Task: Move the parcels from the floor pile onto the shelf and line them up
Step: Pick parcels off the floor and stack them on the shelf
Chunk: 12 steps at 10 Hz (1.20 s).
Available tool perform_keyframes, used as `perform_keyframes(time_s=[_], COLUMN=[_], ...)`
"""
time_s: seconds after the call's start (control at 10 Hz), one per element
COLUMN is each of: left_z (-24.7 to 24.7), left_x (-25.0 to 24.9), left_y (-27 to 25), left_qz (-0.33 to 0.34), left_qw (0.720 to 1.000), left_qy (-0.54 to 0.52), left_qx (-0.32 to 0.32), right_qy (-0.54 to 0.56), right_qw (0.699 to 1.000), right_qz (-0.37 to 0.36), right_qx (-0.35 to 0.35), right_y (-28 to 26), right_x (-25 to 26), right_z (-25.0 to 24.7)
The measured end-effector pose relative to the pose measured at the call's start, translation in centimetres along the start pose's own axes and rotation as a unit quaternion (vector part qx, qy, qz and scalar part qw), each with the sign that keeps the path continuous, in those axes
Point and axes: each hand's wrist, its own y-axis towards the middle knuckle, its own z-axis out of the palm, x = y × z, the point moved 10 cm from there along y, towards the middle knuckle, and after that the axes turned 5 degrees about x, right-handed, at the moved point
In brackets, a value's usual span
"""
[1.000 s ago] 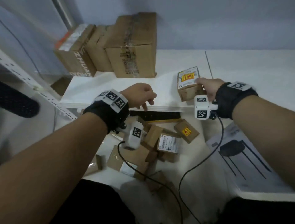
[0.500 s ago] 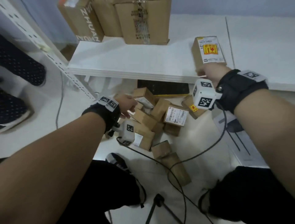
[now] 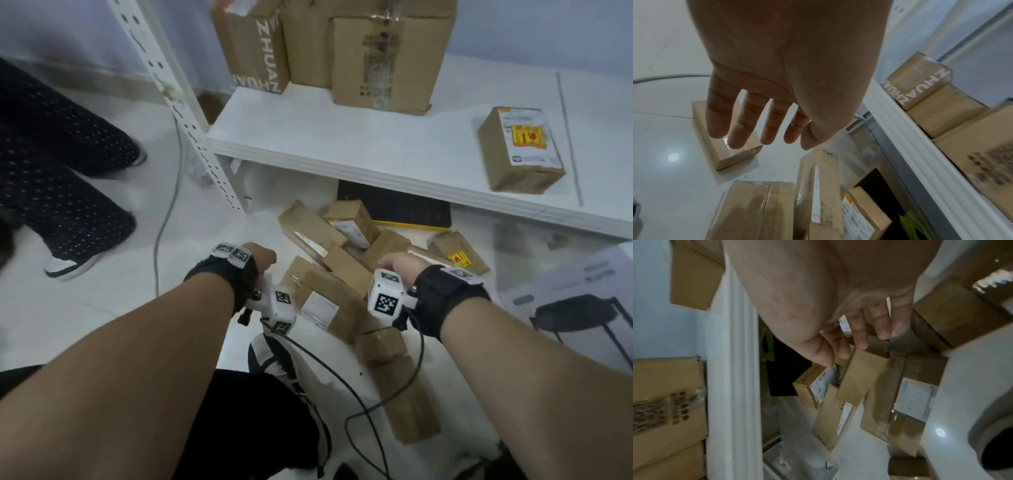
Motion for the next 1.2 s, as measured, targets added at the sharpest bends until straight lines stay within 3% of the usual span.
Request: perform_keyframes(time_s=[0.1, 0.2, 0.4, 0.5, 0.6, 0.7, 0.9, 1.1, 1.2], left_z=[-0.2, 1.4, 3.9, 6.9, 10.8, 13.0, 13.9, 13.1, 11.4], left_x=[1.7, 2.1, -0.5, -2.0, -3.1, -3.1, -4.4, -5.5, -6.5], left_y=[1.9, 4.8, 9.5, 10.3, 10.0, 9.8, 8.7, 7.0, 5.5], left_qz=[-0.039, -0.036, 0.029, 0.129, 0.219, 0.237, 0.274, 0.294, 0.276], left_qw=[0.999, 0.999, 0.986, 0.916, 0.800, 0.747, 0.712, 0.714, 0.738], left_qy=[-0.032, -0.018, 0.162, 0.376, 0.556, 0.619, 0.646, 0.634, 0.612], left_qx=[0.020, 0.029, 0.042, 0.046, 0.053, 0.050, -0.011, 0.034, 0.066], right_qy=[0.002, 0.063, 0.082, 0.130, 0.136, 0.142, 0.150, 0.113, 0.078], right_qw=[0.999, 0.995, 0.995, 0.990, 0.990, 0.989, 0.988, 0.992, 0.995], right_qz=[0.013, 0.015, 0.024, 0.040, 0.042, 0.046, 0.038, 0.038, 0.047], right_qx=[0.033, 0.079, 0.046, 0.034, 0.009, 0.013, 0.019, -0.027, -0.044], right_y=[2.1, 4.8, 8.2, 8.8, 9.4, 10.4, 12.2, 11.1, 9.1], right_x=[-0.2, -1.1, -1.9, -2.7, -3.4, -4.0, -4.1, -3.7, -3.7], right_z=[2.9, 6.4, 5.5, 4.0, 2.3, 1.9, 1.9, -1.1, -2.7])
